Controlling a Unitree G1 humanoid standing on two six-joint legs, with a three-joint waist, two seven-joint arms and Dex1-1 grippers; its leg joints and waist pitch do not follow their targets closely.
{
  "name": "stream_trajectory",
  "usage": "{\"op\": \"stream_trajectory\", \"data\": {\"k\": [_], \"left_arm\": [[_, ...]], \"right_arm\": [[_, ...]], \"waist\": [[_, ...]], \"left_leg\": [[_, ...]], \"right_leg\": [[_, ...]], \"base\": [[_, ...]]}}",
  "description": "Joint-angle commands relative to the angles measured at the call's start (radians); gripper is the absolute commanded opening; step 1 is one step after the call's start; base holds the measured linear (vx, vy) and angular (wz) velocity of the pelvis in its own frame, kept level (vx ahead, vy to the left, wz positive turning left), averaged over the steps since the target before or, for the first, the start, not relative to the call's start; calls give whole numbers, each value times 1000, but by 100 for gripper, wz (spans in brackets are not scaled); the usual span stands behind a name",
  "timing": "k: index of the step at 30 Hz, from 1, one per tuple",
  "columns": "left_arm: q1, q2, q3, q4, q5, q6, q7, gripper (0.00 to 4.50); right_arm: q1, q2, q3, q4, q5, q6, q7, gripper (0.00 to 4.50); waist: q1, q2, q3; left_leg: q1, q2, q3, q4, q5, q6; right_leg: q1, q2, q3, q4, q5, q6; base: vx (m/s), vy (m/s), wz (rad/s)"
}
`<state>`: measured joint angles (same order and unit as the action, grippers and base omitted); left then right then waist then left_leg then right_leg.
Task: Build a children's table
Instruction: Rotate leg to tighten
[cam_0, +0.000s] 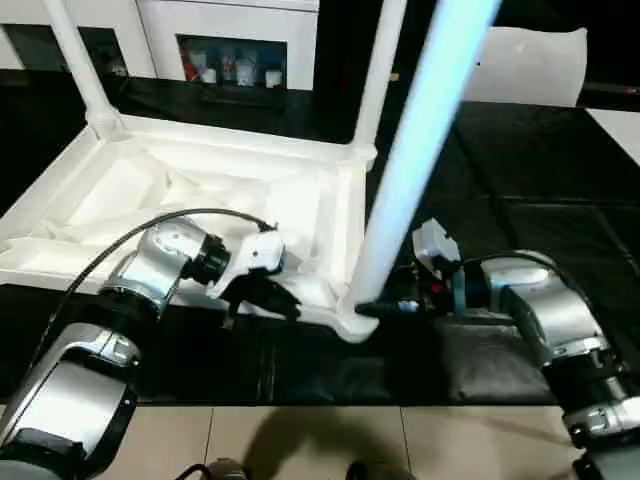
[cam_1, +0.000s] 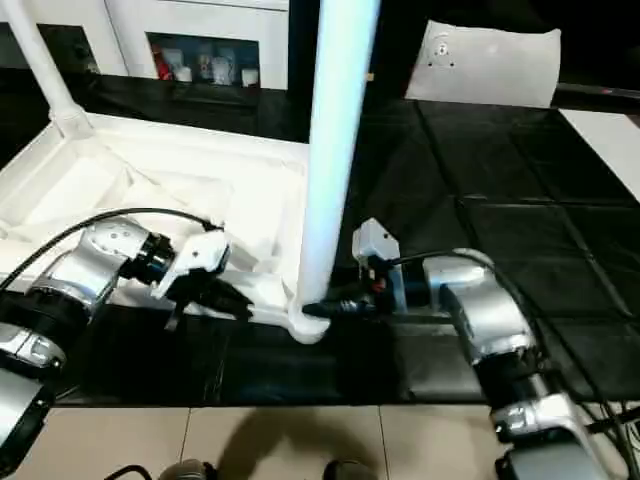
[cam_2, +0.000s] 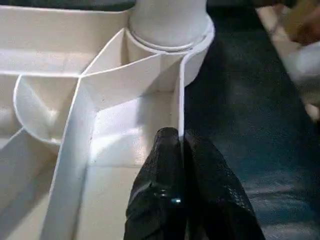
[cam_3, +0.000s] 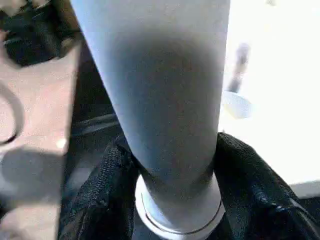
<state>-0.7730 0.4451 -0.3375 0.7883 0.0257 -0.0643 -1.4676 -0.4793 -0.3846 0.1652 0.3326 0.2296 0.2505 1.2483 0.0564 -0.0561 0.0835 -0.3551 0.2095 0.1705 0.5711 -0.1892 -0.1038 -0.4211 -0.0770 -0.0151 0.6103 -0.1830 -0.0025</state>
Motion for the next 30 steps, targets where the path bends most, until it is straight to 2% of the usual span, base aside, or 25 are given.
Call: {"op": "stream_trajectory", "data": {"k": [1, 2, 4, 5, 6, 7, 8, 11, 14, 15, 17, 18, 19, 20, 21, 22, 23, 24, 25, 26, 28, 29, 30], "left_arm": [[2, -39, -9, -17, 23, 36, 82, 0], [17, -90, 12, -54, 8, 110, 164, 0], [21, -104, 16, -63, 8, 127, 188, 0], [27, -142, 25, -78, 10, 169, 251, 0], [27, -144, 26, -78, 10, 171, 255, 0], [27, -183, 35, -84, 14, 209, 324, 0], [21, -218, 44, -81, 17, 238, 386, 0], [7, -270, 63, -68, 15, 278, 477, 0], [-29, -365, 112, -24, 15, 318, 659, 0], [-38, -389, 128, -17, 11, 330, 702, 0], [-40, -415, 148, -26, 14, 353, 749, 0], [-35, -421, 152, -38, 19, 362, 760, 0], [-31, -424, 149, -46, 25, 363, 765, 0], [-28, -425, 147, -51, 29, 363, 767, 0], [-14, -417, 140, -64, 31, 354, 750, 0], [-6, -410, 137, -71, 31, 345, 736, 0], [4, -403, 134, -80, 31, 336, 721, 0], [14, -395, 135, -88, 31, 338, 717, 0], [23, -382, 133, -93, 34, 332, 707, 0], [33, -368, 127, -99, 37, 313, 690, 0], [39, -359, 122, -104, 40, 299, 678, 0], [56, -325, 112, -119, 48, 272, 639, 0], [58, -317, 111, -120, 51, 268, 633, 0]], "right_arm": [[7, 30, 17, -24, -10, 19, -62, 192], [28, 93, 8, -33, -44, 36, -204, 192], [32, 110, 6, -34, -53, 40, -239, 191], [35, 157, -5, -38, -61, 75, -323, 190], [35, 160, -5, -38, -61, 77, -328, 190], [32, 209, -17, -42, -67, 109, -410, 188], [26, 247, -22, -36, -80, 121, -478, 188], [15, 299, -30, -24, -96, 131, -571, 188], [-27, 408, -59, 6, -126, 153, -766, 188], [-43, 437, -67, 14, -132, 155, -813, 188], [-54, 472, -77, 10, -135, 150, -854, 188], [-53, 482, -78, 1, -136, 144, -858, 188], [-52, 489, -78, -4, -134, 135, -856, 188], [-52, 493, -78, -7, -132, 130, -855, 223], [-46, 494, -78, -17, -125, 123, -846, 243], [-42, 492, -77, -23, -121, 120, -837, 257], [-37, 491, -76, -30, -117, 116, -829, 260], [-29, 489, -73, -39, -119, 115, -824, 268], [-20, 482, -72, -48, -122, 111, -820, 268], [-10, 474, -72, -59, -125, 107, -817, 295], [-3, 469, -73, -66, -126, 104, -816, 304], [25, 432, -84, -98, -124, 101, -797, 316], [31, 419, -87, -106, -124, 100, -791, 316]], "waist": [[-6, -3, -47], [-8, -4, -47], [-13, -5, -45], [-15, -6, -47], [-22, -5, -44], [-25, -3, -45], [-31, -4, -48], [-33, -6, -49], [-37, -7, -52], [-39, 0, -51], [-39, -2, -57], [-37, 1, -57], [-37, 1, -57], [-36, 1, -59], [-33, 14, -65], [-32, 21, -65], [-32, 18, -64], [-32, 22, -65], [-30, 28, -66], [-30, 33, -66], [-30, 32, -67], [-28, 42, -69], [-28, 40, -70]], "left_leg": [[0, 11, 12, -70, -223, 29], [3, 13, 7, -73, -255, 11], [1, 11, 5, -75, -268, 4], [4, 10, 3, -76, -270, 2], [0, 11, 3, -79, -273, -2], [-1, 10, 2, -78, -276, -4], [-3, 9, 2, -78, -261, -6], [-3, 6, 6, -74, -238, 5], [-3, 2, 9, -71, -208, 9], [-4, 0, 11, -70, -195, 5], [-3, 0, 11, -68, -164, 7], [-4, -1, 13, -66, -141, 20], [-4, -1, 13, -66, -132, 26], [-5, -2, 13, -66, -115, 39], [-4, -3, 12, -64, -85, 50], [-3, -1, 12, -64, -75, 54], [-4, -2, 14, -63, -65, 62], [-6, -3, 13, -63, -61, 64], [-5, -3, 13, -63, -64, 65], [-6, -4, 13, -63, -70, 66], [-6, -4, 14, -63, -76, 71], [-3, -2, 13, -63, -76, 69], [-4, -2, 13, -61, -73, 73]], "right_leg": [[48, -41, 24, -83, -323, -196], [44, -45, 26, -91, -426, -159], [41, -43, 25, -95, -465, -141], [40, -43, 26, -98, -487, -126], [38, -40, 26, -97, -479, -124], [38, -40, 25, -97, -481, -121], [39, -39, 26, -96, -459, -120], [38, -37, 28, -95, -406, -130], [40, -34, 28, -93, -348, -144], [39, -31, 29, -91, -322, -144], [45, -30, 28, -85, -253, -155], [47, -30, 28, -82, -192, -166], [49, -29, 28, -81, -172, -170], [54, -29, 26, -78, -139, -176], [59, -30, 26, -72, -87, -187], [59, -30, 26, -72, -58, -197], [62, -27, 25, -69, -14, -212], [67, -27, 24, -68, 11, -219], [67, -28, 24, -67, 15, -224], [68, -29, 24, -68, 13, -230], [70, -29, 25, -69, 10, -231], [69, -31, 25, -68, 11, -235], [72, -30, 25, -68, 29, -239]], "base": [[0, 0, 0], [0, 0, 0], [0, 0, 0], [0, 0, 0], [0, 0, 0], [0, 0, 0], [0, 0, 0], [0, 0, 0], [0, 0, 0], [0, 0, 0], [0, 0, 0], [0, 0, 0], [0, 0, 0], [0, 0, 0], [0, 0, 0], [0, 0, 0], [0, 0, 0], [0, 0, 0], [0, 0, 0], [0, 0, 0], [0, 0, 0], [0, 0, 0], [0, 0, 0]]}}
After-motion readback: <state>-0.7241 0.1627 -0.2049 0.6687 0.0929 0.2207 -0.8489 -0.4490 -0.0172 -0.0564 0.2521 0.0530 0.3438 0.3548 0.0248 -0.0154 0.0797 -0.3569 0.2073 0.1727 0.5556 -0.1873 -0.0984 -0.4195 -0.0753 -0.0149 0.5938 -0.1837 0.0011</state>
